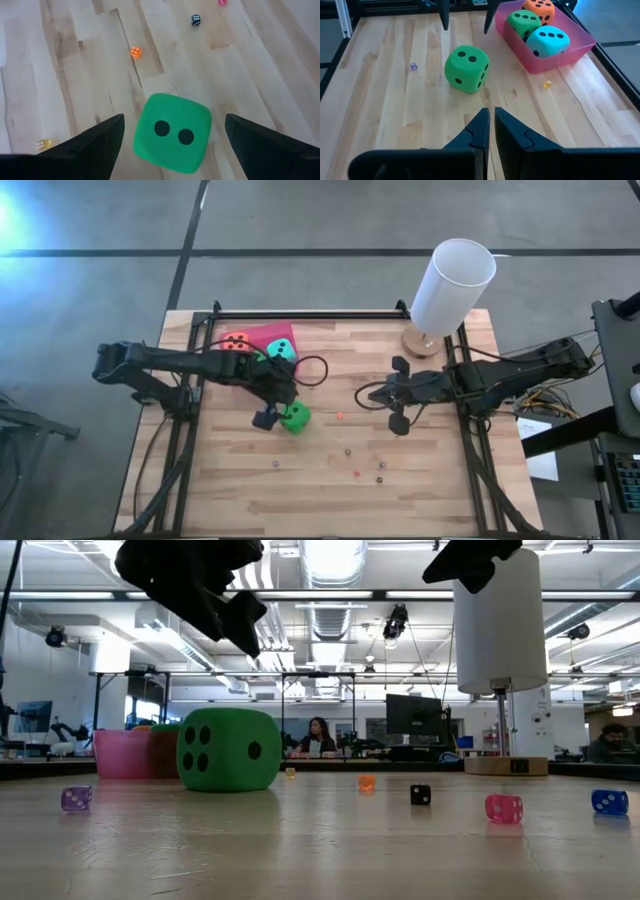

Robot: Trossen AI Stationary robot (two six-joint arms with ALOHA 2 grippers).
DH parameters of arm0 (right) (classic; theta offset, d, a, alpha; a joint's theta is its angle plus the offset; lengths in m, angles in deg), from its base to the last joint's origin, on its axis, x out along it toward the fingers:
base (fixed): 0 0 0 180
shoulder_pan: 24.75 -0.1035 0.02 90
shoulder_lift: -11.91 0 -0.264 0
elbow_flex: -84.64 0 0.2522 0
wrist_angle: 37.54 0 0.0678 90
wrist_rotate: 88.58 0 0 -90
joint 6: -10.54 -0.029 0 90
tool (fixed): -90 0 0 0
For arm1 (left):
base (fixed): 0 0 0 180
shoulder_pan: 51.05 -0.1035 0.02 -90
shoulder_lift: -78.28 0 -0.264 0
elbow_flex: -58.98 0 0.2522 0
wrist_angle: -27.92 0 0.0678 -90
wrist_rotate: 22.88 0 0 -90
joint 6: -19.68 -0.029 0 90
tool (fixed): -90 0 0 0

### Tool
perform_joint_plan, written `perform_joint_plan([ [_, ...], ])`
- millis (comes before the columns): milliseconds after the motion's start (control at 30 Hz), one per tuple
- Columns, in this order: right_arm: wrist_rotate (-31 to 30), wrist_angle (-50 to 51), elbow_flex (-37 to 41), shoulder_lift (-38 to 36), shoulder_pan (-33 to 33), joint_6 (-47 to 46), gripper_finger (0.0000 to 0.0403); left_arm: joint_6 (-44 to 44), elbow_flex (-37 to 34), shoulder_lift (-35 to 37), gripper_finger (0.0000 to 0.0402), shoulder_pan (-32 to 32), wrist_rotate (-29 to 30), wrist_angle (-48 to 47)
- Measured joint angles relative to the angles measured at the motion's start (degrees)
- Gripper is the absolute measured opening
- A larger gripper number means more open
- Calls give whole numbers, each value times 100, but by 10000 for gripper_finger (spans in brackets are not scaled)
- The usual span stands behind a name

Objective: Pick & Place Dice
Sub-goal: Put the big green dice into the red bin

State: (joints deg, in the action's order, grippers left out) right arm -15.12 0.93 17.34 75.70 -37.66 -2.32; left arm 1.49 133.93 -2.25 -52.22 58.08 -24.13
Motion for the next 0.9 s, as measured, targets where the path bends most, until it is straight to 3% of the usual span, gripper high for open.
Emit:
perform_joint_plan([
  [233, -1, -9, 0, 2, 0, -1, 27, -36, -156, -182, 351, 7, -472, 88],
  [900, -2, -4, 0, 2, 2, -5, 27, 29, -145, -313, 354, 7, -493, 97],
])
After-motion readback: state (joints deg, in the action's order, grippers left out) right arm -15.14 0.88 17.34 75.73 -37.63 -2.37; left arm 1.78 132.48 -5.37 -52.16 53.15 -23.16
